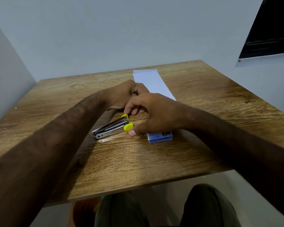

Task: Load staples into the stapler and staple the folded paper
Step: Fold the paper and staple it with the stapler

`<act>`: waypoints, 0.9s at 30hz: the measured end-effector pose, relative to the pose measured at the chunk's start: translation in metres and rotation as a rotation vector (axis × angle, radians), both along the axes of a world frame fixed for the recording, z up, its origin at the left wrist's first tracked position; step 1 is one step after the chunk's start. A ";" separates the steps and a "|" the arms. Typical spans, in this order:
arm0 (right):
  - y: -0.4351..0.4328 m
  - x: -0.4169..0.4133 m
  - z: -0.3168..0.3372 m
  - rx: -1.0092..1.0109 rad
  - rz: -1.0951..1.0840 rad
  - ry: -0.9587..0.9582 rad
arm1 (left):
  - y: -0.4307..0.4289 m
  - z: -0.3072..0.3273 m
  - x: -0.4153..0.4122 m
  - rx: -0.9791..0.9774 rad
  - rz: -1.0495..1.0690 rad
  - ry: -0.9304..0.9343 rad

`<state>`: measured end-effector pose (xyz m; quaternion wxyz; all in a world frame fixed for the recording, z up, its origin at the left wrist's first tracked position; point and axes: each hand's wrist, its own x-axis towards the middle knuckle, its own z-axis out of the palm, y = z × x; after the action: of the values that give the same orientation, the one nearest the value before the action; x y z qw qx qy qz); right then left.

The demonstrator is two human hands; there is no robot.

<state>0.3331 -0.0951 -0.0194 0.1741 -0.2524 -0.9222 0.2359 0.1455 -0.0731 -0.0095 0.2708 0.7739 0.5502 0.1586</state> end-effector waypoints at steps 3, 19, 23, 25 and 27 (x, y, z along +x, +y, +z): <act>0.002 0.001 -0.002 -0.007 -0.005 0.040 | -0.006 -0.001 0.005 0.079 -0.074 -0.069; 0.011 0.021 0.004 -0.358 0.035 0.243 | -0.015 -0.001 0.007 0.130 -0.089 -0.097; 0.024 0.038 0.014 -0.564 -0.028 0.475 | -0.014 -0.003 0.012 0.139 -0.076 -0.100; 0.032 0.047 0.016 -0.706 -0.082 0.571 | -0.012 -0.005 0.015 0.172 -0.058 -0.086; 0.038 0.055 0.016 -0.788 -0.113 0.637 | -0.011 -0.007 0.019 0.237 -0.033 -0.053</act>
<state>0.3884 -0.0568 -0.0038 0.3506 -0.2639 -0.6492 0.6213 0.1649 -0.0836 -0.0168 0.1943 0.8049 0.5075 0.2383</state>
